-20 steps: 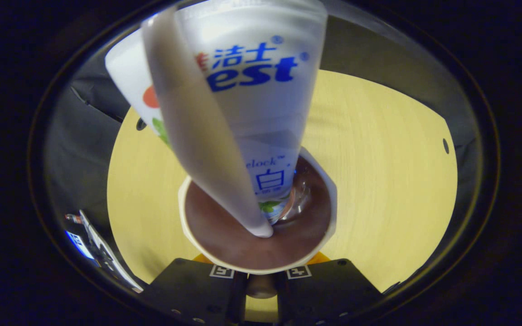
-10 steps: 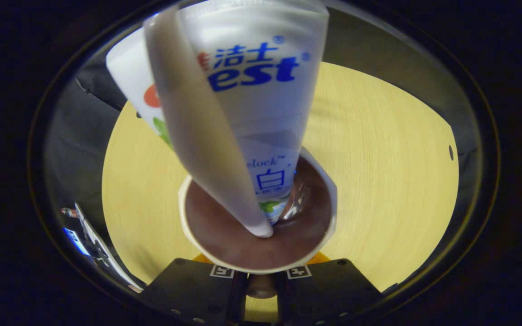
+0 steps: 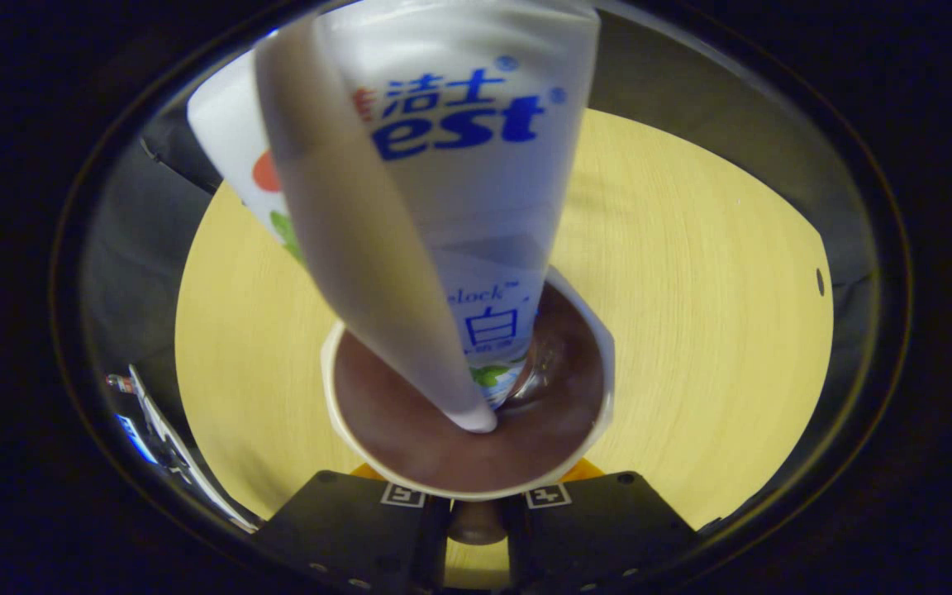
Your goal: Put the toothbrush and toothpaste on the desktop into the cup, then pick up the cup and place it on the coaster on the desktop.
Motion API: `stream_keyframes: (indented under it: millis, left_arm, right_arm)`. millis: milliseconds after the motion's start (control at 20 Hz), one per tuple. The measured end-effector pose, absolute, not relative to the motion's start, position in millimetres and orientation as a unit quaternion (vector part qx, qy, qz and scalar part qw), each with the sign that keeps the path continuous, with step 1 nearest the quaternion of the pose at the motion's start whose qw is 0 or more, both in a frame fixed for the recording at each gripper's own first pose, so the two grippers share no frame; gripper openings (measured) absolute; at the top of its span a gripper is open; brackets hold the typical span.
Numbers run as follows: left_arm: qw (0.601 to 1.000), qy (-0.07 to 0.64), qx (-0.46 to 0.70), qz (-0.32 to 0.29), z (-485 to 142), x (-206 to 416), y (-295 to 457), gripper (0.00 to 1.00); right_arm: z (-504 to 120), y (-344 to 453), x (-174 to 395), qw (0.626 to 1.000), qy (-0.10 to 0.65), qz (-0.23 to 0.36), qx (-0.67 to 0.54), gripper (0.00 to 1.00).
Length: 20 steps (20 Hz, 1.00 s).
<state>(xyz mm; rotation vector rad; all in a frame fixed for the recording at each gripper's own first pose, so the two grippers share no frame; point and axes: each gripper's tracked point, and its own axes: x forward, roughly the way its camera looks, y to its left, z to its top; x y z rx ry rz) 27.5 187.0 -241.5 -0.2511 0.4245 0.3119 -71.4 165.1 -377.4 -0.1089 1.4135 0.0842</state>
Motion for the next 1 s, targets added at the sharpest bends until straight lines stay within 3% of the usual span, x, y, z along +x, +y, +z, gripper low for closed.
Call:
stream_keyframes:
  millis: [100,150,200,250,350,600,1000]
  left_arm:
    - [0.960,0.205,-0.116,0.152,-235.2,25.6,186.9,0.98]
    - [0.961,0.204,-0.112,0.151,-233.1,24.7,187.1,0.98]
    - [0.961,0.203,-0.110,0.150,-230.6,23.4,186.8,0.98]
    - [0.962,0.201,-0.108,0.149,-227.8,22.7,186.1,0.98]
    - [0.964,0.197,-0.105,0.144,-220.7,21.1,181.1,0.98]
    - [0.970,0.183,-0.109,0.121,-201.0,23.3,158.9,0.98]
    - [0.982,0.157,-0.078,0.068,-152.4,39.2,107.4,0.97]
  right_arm:
    - [-378.2,168.0,-76.4,0.756,0.652,0.037,-0.037,0.36]
    - [-375.3,170.6,-77.0,0.759,0.650,0.040,-0.029,0.48]
    - [-372.2,171.8,-75.4,0.762,0.645,0.040,-0.024,0.52]
    - [-367.4,171.8,-74.8,0.768,0.639,0.040,-0.020,0.68]
    - [-353.2,172.4,-69.3,0.784,0.619,0.041,-0.016,0.81]
    - [-313.2,170.3,-72.1,0.811,0.583,0.056,-0.010,0.88]
    - [-202.7,125.7,-103.2,0.872,0.485,0.056,0.008,0.89]
